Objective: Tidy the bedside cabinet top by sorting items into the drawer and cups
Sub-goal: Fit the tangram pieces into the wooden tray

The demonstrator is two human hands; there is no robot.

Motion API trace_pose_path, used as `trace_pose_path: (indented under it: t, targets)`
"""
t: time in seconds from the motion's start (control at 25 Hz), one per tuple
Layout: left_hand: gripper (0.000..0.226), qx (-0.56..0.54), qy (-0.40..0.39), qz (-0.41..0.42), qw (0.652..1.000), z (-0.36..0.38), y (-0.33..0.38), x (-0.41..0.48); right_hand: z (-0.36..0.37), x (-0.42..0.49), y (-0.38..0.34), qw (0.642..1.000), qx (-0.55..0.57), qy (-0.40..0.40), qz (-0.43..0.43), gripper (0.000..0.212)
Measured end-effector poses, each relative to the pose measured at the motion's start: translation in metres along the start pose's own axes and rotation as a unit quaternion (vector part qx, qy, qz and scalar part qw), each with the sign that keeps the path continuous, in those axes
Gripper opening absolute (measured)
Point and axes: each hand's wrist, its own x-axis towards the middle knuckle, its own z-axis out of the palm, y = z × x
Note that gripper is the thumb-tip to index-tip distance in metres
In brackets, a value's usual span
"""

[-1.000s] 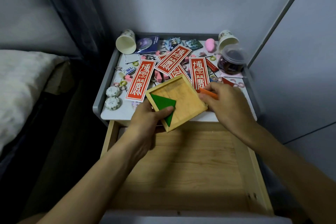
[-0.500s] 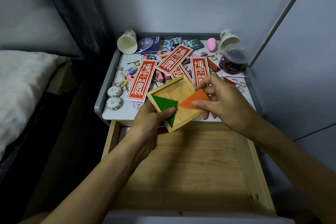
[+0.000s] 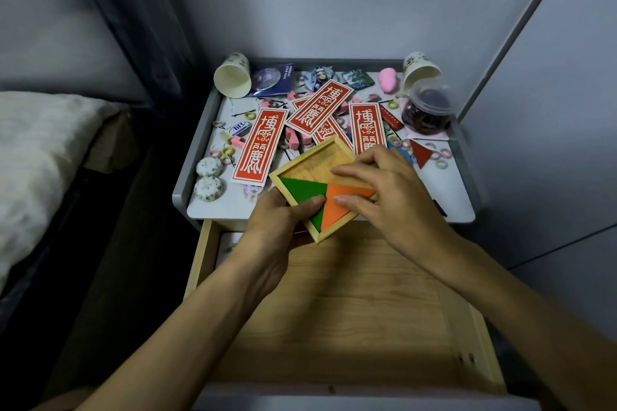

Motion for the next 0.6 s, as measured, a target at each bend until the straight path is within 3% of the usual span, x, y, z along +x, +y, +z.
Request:
trace_pose_path:
  t: [0.12, 0.28, 0.6]
  targets:
    - [0.03, 0.0, 0.003, 0.002, 1.0, -0.001, 0.001, -0.001, -0.002, 0.002, 0.002, 0.99, 0.097, 0.024, 0.098, 0.046]
    - [0.03, 0.008, 0.002, 0.008, 1.0, -0.002, 0.001, -0.002, 0.0, 0.005, 0.007, 0.927, 0.291, -0.056, 0.231, 0.041]
    - [0.029, 0.013, 0.0, 0.005, 1.0, -0.003, 0.0, -0.001, 0.004, 0.006, 0.012, 0.904, 0.354, -0.076, 0.229, 0.045]
